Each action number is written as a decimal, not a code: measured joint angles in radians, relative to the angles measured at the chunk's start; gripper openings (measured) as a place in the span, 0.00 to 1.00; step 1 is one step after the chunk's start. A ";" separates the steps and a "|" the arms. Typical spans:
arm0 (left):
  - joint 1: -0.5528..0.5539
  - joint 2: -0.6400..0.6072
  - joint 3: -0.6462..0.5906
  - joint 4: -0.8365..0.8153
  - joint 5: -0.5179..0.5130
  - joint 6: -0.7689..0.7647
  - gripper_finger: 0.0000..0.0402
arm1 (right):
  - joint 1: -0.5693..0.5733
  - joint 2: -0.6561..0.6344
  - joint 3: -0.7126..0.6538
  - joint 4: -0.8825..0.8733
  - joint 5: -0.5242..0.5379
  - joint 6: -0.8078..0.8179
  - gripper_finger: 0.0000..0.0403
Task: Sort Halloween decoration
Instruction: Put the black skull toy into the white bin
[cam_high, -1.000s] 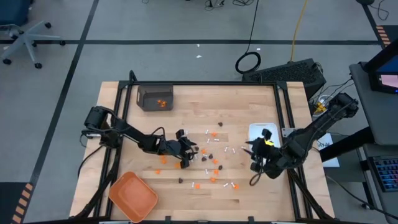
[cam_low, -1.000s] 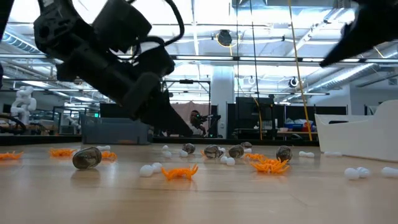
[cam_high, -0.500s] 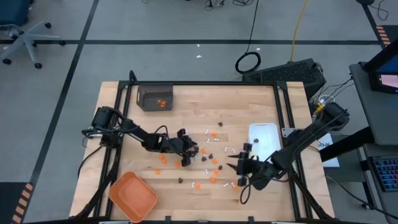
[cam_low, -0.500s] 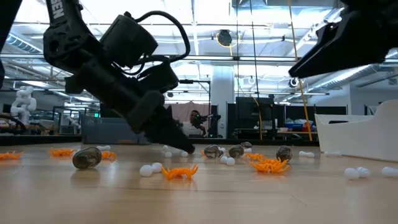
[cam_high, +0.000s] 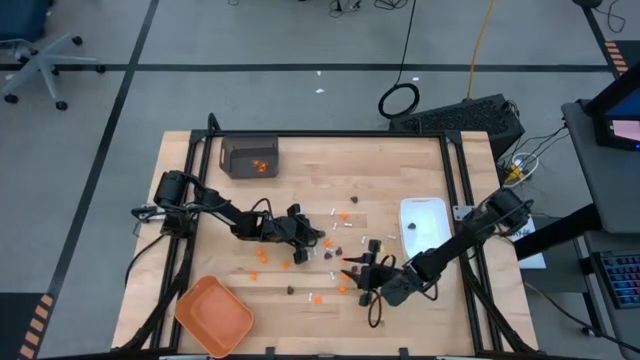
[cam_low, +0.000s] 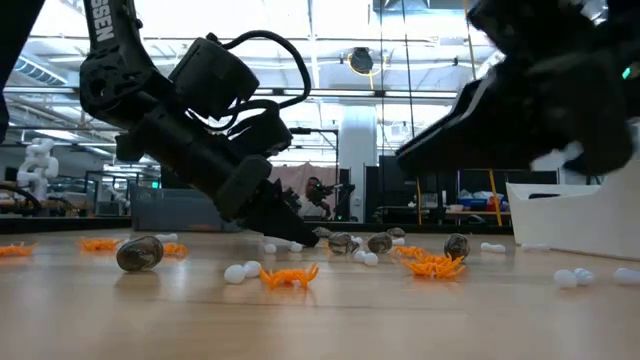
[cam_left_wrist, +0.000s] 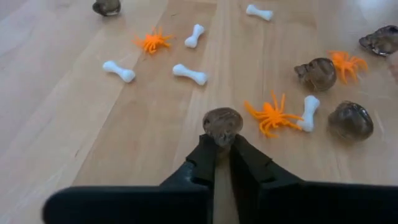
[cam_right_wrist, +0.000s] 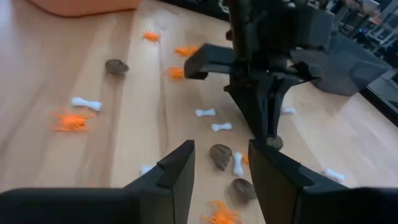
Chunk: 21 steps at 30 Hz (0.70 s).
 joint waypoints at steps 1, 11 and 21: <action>-0.001 0.000 0.000 0.003 0.003 0.006 0.03 | -0.006 0.014 0.000 0.012 0.000 0.000 0.33; -0.010 0.000 -0.001 0.021 0.006 0.014 0.00 | -0.036 0.046 0.000 0.020 0.000 0.010 0.33; -0.041 0.000 -0.001 0.047 0.005 0.024 0.00 | -0.177 0.045 0.000 0.004 -0.154 0.258 0.33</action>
